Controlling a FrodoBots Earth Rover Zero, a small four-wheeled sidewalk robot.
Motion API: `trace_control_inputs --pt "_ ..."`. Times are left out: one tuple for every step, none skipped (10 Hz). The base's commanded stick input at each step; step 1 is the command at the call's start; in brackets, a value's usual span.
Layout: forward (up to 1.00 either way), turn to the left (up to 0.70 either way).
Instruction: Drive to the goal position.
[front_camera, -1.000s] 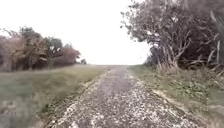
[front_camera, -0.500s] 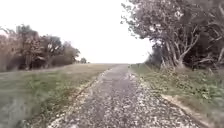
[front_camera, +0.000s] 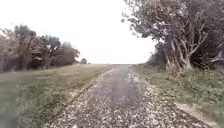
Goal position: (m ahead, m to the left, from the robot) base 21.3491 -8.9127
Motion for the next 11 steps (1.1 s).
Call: trace_control_inputs --pt "1.0 -0.24" --pt "1.0 0.0" --pt "1.0 0.0" --pt "1.0 0.0" --pt "1.0 0.0" --pt "1.0 0.0" --pt "1.0 0.0" --pt "1.0 0.0" --pt "1.0 0.0" --pt "1.0 0.0" --pt "1.0 0.0"
